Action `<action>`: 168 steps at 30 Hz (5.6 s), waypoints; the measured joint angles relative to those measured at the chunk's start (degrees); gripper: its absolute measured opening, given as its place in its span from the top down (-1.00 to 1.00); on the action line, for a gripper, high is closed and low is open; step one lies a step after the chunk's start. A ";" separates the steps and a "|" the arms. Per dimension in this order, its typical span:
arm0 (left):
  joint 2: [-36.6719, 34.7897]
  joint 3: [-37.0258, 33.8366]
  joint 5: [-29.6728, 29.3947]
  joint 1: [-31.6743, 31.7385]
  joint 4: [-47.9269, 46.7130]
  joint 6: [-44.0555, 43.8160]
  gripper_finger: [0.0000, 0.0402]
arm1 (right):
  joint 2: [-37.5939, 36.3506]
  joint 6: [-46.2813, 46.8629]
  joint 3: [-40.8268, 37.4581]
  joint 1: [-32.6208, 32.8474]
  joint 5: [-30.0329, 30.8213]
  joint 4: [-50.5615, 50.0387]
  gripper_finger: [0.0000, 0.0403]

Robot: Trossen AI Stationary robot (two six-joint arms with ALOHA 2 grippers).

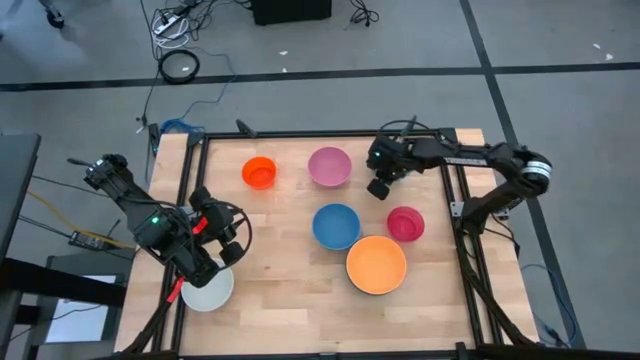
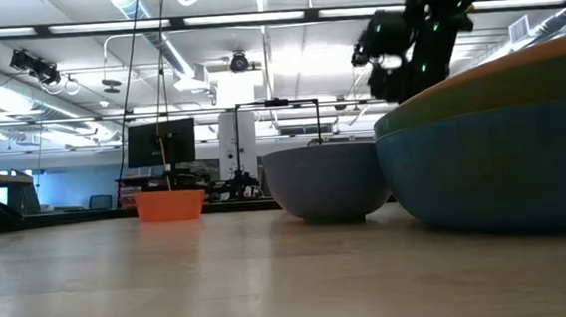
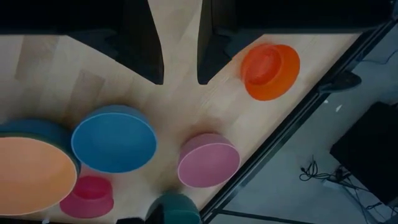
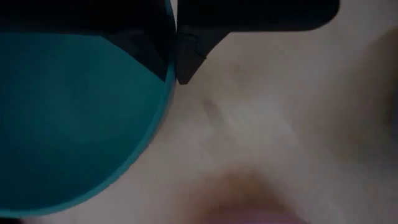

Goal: Nest bowls inside each other
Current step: Stack the green bowl on top of the yellow bowl, then stack the blue bowl on top of the green bowl

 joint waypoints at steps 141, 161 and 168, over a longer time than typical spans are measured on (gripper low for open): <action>0.00 0.02 -1.68 0.00 1.97 2.88 0.47 | 10.59 9.96 32.51 36.91 -4.31 -11.02 1.00; 0.00 0.02 -2.05 0.00 2.49 2.84 0.47 | 12.90 31.84 32.52 55.83 -0.15 -18.87 0.99; 0.00 0.02 -2.05 0.00 3.08 2.84 0.47 | 15.67 35.13 32.52 55.87 0.12 -19.96 0.75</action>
